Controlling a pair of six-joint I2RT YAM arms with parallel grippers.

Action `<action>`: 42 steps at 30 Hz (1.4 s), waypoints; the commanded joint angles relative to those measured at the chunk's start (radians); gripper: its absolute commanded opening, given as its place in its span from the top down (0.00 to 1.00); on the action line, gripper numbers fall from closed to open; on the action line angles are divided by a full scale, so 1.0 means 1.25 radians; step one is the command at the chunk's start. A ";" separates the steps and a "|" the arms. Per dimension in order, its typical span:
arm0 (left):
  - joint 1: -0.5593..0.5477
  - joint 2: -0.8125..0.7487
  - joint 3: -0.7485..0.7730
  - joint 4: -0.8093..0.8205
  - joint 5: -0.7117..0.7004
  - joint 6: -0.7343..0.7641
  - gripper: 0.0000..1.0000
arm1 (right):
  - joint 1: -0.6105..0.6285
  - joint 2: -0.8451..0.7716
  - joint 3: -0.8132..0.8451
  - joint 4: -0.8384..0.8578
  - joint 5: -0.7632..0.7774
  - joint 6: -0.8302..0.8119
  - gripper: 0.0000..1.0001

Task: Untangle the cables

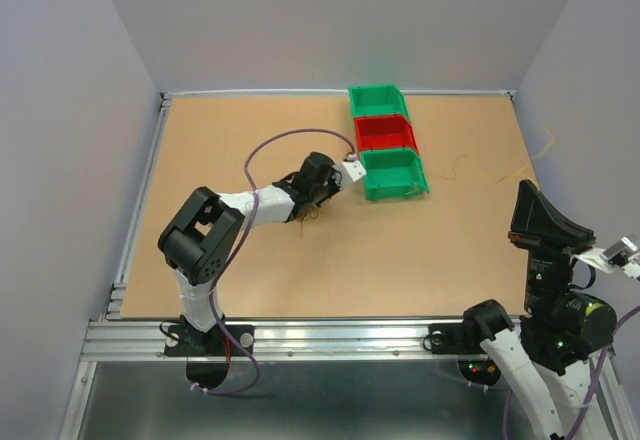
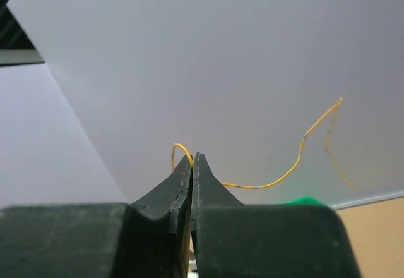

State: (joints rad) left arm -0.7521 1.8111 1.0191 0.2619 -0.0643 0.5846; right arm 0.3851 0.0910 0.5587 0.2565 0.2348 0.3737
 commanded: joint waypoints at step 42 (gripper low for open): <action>0.302 -0.290 -0.123 0.100 0.255 -0.118 0.68 | -0.005 0.863 0.549 0.123 -0.464 -0.055 0.99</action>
State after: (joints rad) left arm -0.3779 1.4956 0.8783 0.3260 0.2173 0.4286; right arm 0.3851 1.1416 1.0660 0.3664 -0.3069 0.3065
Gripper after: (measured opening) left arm 0.313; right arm 0.022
